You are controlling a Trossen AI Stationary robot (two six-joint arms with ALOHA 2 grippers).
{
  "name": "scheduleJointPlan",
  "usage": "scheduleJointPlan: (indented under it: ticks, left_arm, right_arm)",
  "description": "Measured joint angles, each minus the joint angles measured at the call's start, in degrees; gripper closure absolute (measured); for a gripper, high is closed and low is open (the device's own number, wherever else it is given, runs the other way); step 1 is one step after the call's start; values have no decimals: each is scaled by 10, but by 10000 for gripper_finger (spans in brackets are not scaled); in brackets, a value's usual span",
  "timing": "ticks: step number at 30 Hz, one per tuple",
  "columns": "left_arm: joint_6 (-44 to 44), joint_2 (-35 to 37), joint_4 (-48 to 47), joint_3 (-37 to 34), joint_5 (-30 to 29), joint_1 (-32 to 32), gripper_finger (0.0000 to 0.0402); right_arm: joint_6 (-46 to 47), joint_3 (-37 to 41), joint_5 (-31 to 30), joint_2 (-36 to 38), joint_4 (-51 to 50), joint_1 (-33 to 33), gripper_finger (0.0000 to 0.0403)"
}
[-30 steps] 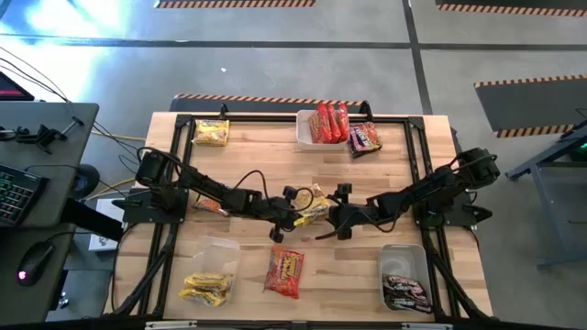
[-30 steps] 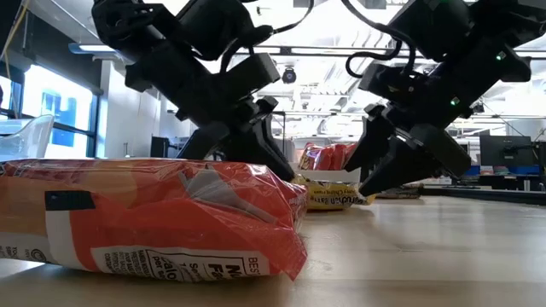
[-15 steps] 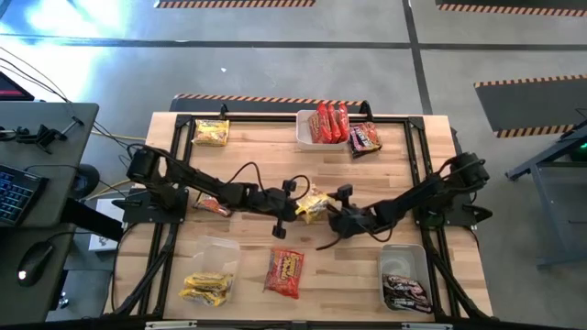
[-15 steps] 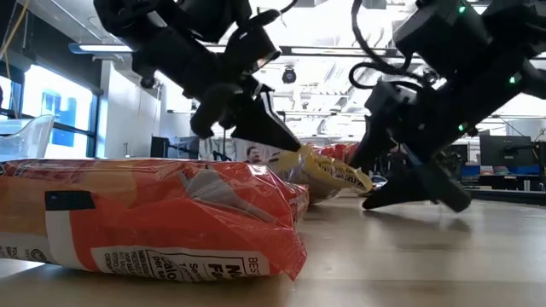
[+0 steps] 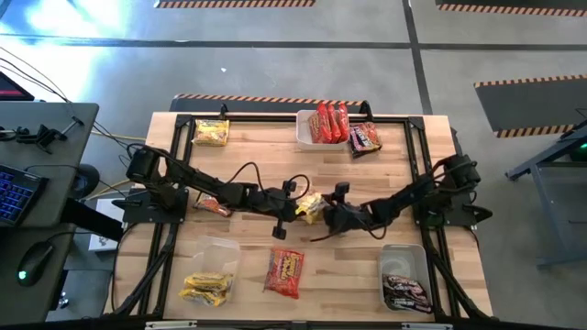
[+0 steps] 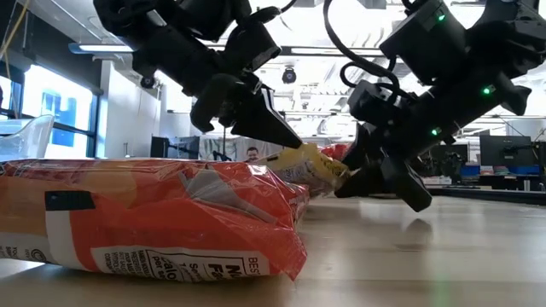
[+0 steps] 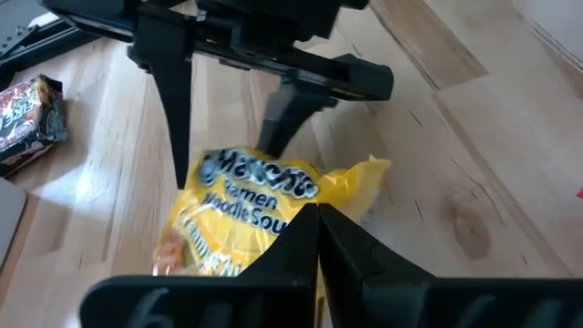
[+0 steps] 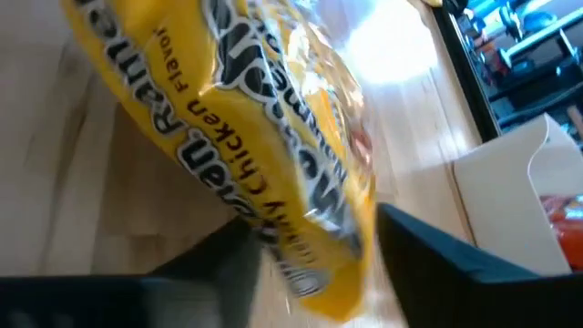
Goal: Sort Maruchan noodles
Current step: Put the yellow noodle pack into the transparent bin
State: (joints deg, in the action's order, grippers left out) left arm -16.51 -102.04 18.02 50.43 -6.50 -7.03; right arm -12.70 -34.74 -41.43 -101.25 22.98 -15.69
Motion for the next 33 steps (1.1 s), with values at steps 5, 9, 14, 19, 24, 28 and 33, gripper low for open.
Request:
scheduleJointPlan:
  ticks: [5, 9, 14, 19, 24, 28, 33]
  left_arm:
    - [6, 5, -7, 0, 0, 0, 401]
    - [14, 32, -30, 0, 0, 0, 401]
    - [62, 85, -74, 0, -7, 9, 401]
    - [120, 152, -144, 0, -10, 19, 392]
    - [218, 202, -184, 0, 25, 18, 351]
    - [300, 212, -224, 0, 34, 4, 303]
    - [372, 213, -309, 14, 26, -19, 237]
  right_arm:
    - [24, 0, 12, 0, 0, 3, 320]
    - [28, 0, 21, 1, 2, 3, 388]
    - [37, -7, 33, 18, 1, 4, 387]
    - [56, -56, 104, 51, -53, 19, 398]
    - [131, -144, 216, 47, -172, 63, 400]
    - [190, -200, 255, 26, -216, 78, 402]
    - [235, -243, 252, 11, -214, 78, 402]
